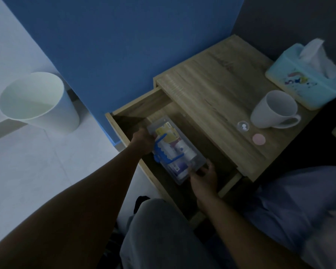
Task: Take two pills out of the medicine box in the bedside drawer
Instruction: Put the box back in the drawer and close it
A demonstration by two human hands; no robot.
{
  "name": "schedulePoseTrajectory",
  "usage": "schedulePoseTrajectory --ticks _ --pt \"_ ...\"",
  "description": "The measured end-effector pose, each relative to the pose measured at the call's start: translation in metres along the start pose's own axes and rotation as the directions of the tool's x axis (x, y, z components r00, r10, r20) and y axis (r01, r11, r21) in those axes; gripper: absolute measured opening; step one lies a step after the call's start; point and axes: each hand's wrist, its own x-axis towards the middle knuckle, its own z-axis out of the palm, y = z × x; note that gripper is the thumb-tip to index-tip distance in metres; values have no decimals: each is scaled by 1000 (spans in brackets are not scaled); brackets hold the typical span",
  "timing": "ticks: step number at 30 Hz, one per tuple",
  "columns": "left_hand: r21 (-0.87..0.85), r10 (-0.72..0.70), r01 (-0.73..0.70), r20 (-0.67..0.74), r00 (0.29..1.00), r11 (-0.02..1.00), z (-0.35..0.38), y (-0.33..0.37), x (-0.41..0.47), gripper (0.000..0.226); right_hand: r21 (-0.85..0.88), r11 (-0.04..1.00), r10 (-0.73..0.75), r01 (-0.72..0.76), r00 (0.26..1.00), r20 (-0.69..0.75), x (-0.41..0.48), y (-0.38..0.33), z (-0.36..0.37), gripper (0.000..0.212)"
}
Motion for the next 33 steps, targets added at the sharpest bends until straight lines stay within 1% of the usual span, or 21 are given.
schedulePoseTrajectory --ticks 3,5,8,10,11,12,13,14,15,17,18,19,21,23,25,26,27,28,30,32,33 --pt "43 -17 17 -1 1000 999 0 3 -3 29 -13 1000 -18 19 999 39 4 1 -6 80" --pt "70 11 -10 -12 1000 998 1 5 -10 34 -54 998 -27 30 998 52 3 -2 -8 84" --pt "92 98 -92 -59 993 991 3 4 -24 54 -216 974 -71 74 997 21 -7 -12 -11 95" --pt "172 184 -164 -106 977 971 2 0 -35 62 -321 931 -181 174 984 10 -17 -18 -16 96" --pt "215 237 -206 -127 963 954 0 -3 -40 64 -377 887 -283 267 959 13 -22 -21 -21 95" --pt "252 283 -241 -145 948 937 -2 -7 -45 67 -437 811 -418 389 908 34 -26 -23 -25 93" --pt "279 316 -265 -159 935 923 -5 -11 -50 73 -483 704 -557 521 827 80 -29 -25 -30 89" --pt "294 335 -277 -171 927 915 -7 -16 -55 81 -499 588 -669 636 730 142 -30 -29 -36 83" --pt "282 335 -278 -182 924 918 -9 -21 -59 91 -494 492 -735 717 646 206 -29 -34 -41 77" --pt "190 307 -270 -205 929 944 -12 -30 -68 110 -480 345 -792 806 525 312 -22 -47 -53 68" --pt "143 291 -265 -217 932 954 -13 -36 -71 118 -491 283 -795 824 488 360 -16 -53 -60 66" --pt "108 265 -247 -225 937 963 -12 -44 -74 123 -513 234 -780 826 475 409 -9 -59 -66 66" --pt "33 155 -151 -198 968 988 -7 -61 -76 123 -579 162 -720 799 498 484 9 -66 -81 66" --pt "-53 30 -34 -80 996 998 0 -75 -75 109 -652 49 -649 757 520 555 29 -69 -98 66" --pt "-21 -46 48 60 997 999 8 -84 -72 92 -675 -99 -565 731 517 643 47 -67 -114 63" --pt "0 -65 65 106 992 998 11 -86 -71 90 -662 -134 -537 737 507 674 54 -65 -119 62" --pt "1 -72 72 130 989 997 12 -87 -69 89 -650 -135 -528 748 501 686 58 -64 -122 61" --pt "-8 -70 71 139 988 997 13 -88 -66 90 -642 -114 -538 758 496 681 61 -62 -123 59" --pt "-17 -62 65 148 987 998 14 -89 -61 88 -634 -83 -600 769 469 648 65 -56 -121 55" --pt "-27 -53 58 158 986 998 18 -86 -56 81 -636 -94 -652 766 435 621 66 -49 -118 53" --pt "-34 -42 48 160 986 998 21 -84 -54 79 -639 -91 -663 764 432 611 67 -47 -116 55"
